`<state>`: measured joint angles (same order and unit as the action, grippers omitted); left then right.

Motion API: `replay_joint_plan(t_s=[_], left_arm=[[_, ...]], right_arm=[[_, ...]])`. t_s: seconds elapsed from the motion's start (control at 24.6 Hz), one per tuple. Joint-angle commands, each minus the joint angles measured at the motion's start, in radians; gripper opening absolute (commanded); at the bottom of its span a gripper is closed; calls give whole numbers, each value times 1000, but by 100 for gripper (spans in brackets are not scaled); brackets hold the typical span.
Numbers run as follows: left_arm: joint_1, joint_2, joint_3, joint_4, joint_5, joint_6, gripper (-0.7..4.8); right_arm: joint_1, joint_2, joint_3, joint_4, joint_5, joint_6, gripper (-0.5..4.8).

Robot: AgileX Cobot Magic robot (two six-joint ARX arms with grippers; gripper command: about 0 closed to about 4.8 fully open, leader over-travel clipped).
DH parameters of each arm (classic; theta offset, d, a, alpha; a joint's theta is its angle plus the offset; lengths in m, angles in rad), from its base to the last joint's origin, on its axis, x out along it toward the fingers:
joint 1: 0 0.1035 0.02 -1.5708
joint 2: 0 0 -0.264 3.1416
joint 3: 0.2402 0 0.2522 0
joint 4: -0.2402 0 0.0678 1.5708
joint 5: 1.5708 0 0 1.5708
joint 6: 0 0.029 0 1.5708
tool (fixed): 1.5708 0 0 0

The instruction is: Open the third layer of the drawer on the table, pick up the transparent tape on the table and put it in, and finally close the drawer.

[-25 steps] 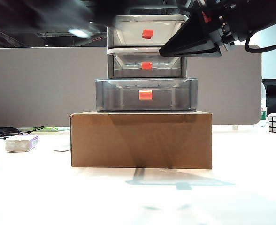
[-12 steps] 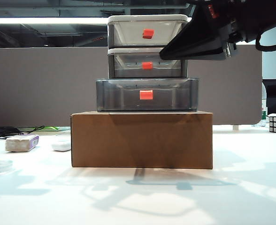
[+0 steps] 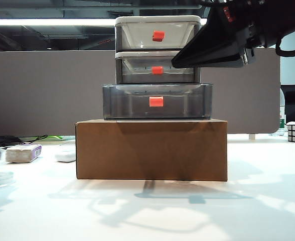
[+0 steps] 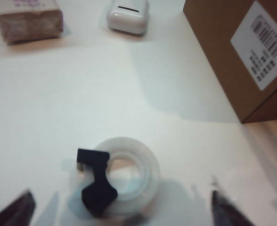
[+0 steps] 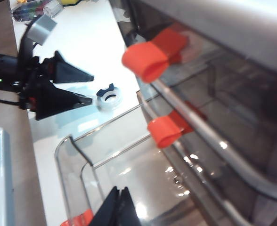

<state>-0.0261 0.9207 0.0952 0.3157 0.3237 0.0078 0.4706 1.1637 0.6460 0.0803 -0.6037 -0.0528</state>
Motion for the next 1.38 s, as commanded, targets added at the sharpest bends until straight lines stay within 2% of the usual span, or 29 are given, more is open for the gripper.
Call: replay_joint_plan(t_s=[0.04,0.16,0.28,0.41,0.73,0.77,0.89,1.06,1.1,1.14,1.18,1.22,1.3,1.38], left_arm=[[-3,78,0,102,2,59,441],[-7,184,1,200,17,71,458],[-11,298,2,284,10,144,458],[-10,375,2,337,11,175,458],[-11,575,4,507,24,192,451],[-11,591,4,525,44,191,438],[-11,635,14,559,85,190,344],[-11,639,16,560,85,190,333],[-11,639,16,561,85,190,309],[-11,639,16,561,88,190,268],[-11,639,16,561,111,192,153],[-11,639,16,561,126,192,125],[-11,638,16,562,139,195,122],[-11,636,15,599,193,194,119]], right_arm=[[2,-2,4,-13,-6,0,-5],[2,-2,4,-35,-5,0,-5],[2,-2,4,-40,-5,0,-5],[2,-2,4,-39,-5,0,-5],[2,-2,4,-39,-1,0,-5],[2,-2,4,-39,-2,0,-5],[2,-2,4,-39,-2,0,-5],[2,-2,4,-39,-2,0,-5],[2,-2,4,-39,-2,0,-5],[2,-2,4,-39,-1,0,-5],[1,-2,4,-39,-1,0,-5],[1,-2,4,-39,-1,0,-5],[1,-2,4,-39,-1,0,-5],[1,-2,5,-38,-1,0,-5]])
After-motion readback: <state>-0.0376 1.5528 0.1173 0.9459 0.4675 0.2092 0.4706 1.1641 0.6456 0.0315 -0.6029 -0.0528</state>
